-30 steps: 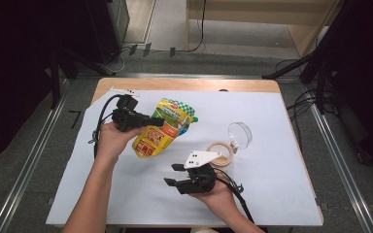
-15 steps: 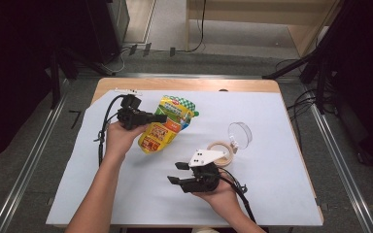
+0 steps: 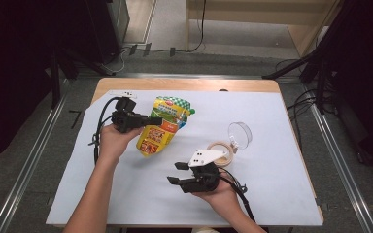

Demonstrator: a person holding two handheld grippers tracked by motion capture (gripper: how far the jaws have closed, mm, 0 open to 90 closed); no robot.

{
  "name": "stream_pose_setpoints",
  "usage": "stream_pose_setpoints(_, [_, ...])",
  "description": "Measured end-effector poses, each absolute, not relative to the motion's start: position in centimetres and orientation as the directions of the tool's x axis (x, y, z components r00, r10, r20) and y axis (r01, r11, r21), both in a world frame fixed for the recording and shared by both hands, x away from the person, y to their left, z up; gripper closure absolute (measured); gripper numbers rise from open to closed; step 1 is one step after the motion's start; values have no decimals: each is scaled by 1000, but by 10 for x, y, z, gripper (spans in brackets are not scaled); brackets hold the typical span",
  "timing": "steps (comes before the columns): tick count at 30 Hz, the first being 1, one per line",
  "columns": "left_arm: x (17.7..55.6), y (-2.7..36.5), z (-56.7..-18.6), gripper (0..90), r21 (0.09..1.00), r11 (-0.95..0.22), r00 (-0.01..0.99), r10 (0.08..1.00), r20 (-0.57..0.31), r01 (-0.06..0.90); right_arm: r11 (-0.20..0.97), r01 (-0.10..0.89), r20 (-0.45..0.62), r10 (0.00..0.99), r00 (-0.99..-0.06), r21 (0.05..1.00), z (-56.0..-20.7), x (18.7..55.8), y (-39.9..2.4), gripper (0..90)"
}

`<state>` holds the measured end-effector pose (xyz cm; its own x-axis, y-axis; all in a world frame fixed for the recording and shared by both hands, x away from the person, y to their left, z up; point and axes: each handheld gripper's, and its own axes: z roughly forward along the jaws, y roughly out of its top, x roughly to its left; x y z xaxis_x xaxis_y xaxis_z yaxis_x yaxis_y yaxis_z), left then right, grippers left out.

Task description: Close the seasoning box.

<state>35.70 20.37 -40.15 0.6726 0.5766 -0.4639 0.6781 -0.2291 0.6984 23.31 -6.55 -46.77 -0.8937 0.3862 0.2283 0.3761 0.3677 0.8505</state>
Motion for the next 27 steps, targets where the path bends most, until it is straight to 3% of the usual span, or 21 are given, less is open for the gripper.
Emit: stream_pose_setpoints(27, [336,249,-408,857,689,-193,641,597,-483,699,370,367,224,376,-899,853,-465,234,-64,479])
